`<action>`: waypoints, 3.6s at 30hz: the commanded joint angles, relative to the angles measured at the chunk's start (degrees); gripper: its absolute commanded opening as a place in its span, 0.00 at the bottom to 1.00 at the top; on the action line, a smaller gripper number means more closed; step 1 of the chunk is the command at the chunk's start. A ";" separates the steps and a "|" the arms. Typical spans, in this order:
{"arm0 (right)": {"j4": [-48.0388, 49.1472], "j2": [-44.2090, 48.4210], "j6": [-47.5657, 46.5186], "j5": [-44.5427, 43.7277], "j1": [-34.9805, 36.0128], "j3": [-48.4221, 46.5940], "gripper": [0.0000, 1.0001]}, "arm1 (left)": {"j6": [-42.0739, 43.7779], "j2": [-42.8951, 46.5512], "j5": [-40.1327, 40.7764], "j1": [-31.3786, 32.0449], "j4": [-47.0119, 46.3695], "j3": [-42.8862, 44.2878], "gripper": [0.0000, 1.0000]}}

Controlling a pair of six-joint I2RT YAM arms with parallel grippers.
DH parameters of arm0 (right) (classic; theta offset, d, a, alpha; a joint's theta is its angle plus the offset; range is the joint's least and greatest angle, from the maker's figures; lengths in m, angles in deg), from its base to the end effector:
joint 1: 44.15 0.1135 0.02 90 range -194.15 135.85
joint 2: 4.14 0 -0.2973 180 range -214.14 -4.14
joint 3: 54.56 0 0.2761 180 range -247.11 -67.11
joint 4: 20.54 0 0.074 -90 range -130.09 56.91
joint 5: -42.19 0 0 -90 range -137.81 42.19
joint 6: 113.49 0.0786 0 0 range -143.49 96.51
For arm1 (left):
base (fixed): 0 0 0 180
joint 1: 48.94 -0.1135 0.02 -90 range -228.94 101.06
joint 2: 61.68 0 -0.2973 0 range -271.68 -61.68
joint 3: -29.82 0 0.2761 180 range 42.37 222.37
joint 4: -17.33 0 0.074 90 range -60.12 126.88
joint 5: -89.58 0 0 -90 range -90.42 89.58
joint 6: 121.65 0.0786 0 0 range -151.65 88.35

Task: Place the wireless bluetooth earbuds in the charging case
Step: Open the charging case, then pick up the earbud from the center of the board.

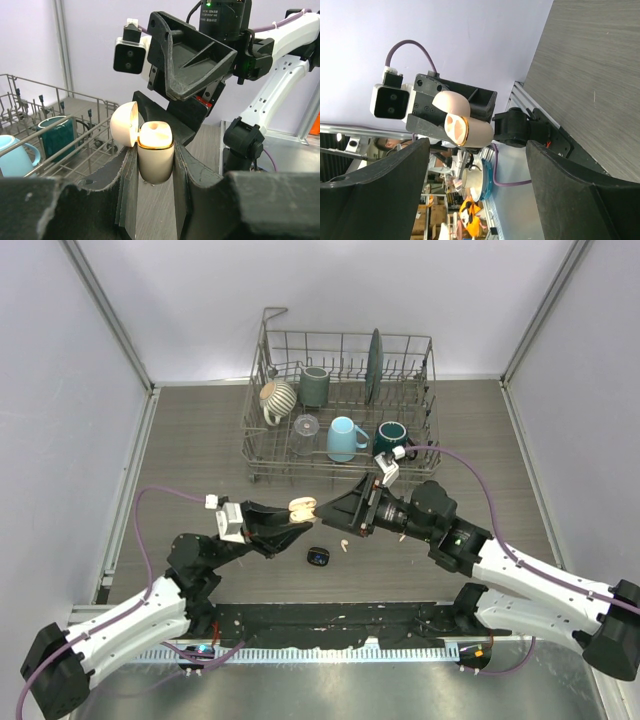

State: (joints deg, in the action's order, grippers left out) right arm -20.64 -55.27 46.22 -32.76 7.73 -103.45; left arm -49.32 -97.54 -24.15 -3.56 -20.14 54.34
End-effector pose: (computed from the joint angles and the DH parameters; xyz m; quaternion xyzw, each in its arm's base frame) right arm 0.1439 0.2164 0.3281 0.0212 0.7206 0.6454 0.2525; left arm 0.1045 -0.1509 0.2977 0.2934 0.4608 -0.5270 0.6511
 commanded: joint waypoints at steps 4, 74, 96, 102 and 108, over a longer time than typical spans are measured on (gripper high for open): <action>8.02 -3.88 3.32 4.64 -0.29 0.39 0.73 | 1.76 -1.23 0.35 0.14 -1.22 1.39 0.01; -54.21 -5.11 -10.72 -44.06 -8.53 -3.39 0.80 | -0.35 12.48 8.26 0.23 3.79 -4.67 0.00; -37.67 -17.50 -21.90 -28.76 -21.73 2.85 0.55 | -0.96 11.95 7.91 0.23 5.19 -4.06 0.00; -37.32 -19.97 -22.95 -29.02 -21.82 2.59 0.51 | -0.96 12.21 8.08 0.23 5.72 -3.97 0.00; -37.14 -19.97 -22.69 -30.16 -21.82 3.11 0.47 | -1.05 12.39 8.26 0.14 5.99 -3.97 0.00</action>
State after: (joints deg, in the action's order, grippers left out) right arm -59.57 -75.53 24.28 -61.64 -13.91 -100.85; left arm -49.73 -85.45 -16.46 -3.47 -12.69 49.59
